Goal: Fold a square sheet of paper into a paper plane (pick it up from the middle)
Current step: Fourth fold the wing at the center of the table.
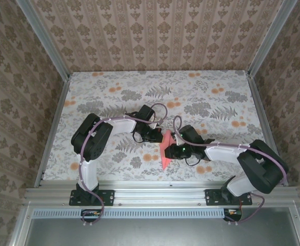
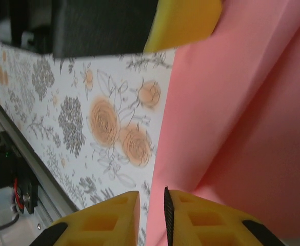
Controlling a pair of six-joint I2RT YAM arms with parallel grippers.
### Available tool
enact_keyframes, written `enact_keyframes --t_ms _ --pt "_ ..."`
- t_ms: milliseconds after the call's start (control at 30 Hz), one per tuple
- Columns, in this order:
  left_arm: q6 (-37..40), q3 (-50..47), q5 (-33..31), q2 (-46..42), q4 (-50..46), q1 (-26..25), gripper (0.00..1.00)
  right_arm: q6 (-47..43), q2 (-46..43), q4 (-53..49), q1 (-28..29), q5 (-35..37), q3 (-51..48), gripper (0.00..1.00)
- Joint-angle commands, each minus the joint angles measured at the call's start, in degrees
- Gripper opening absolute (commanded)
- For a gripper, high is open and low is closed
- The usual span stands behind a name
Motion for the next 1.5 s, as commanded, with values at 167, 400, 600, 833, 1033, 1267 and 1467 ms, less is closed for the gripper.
enact_keyframes --t_ms 167,400,600,833,1033,1267,1467 --pt "1.69 -0.61 -7.25 4.21 -3.58 0.48 0.01 -3.48 7.11 3.3 -2.58 -3.08 3.31 0.22" --pt "0.71 1.19 -6.04 2.23 -3.4 0.53 0.06 -4.2 11.03 3.71 -2.73 -3.56 2.71 0.22" --pt "-0.52 4.71 -5.43 -1.32 -3.83 0.49 0.24 -4.06 11.88 3.63 -2.72 -4.05 2.07 0.22" --pt "-1.1 7.21 -8.3 -8.39 -7.0 0.6 0.29 -2.44 12.46 5.14 -2.74 -5.06 1.61 0.22" --pt "-5.22 -4.39 -13.6 -20.55 -4.75 -1.19 0.31 1.99 12.41 7.8 -2.73 -7.11 1.62 0.22" --pt "-14.41 -22.02 -22.11 -34.54 5.38 -10.27 0.23 6.69 11.25 7.93 -2.72 -7.96 2.07 0.21" --pt "-18.59 -29.1 -27.88 -37.39 14.88 -18.77 0.16 8.14 9.6 6.8 -2.72 -7.97 2.59 0.21"
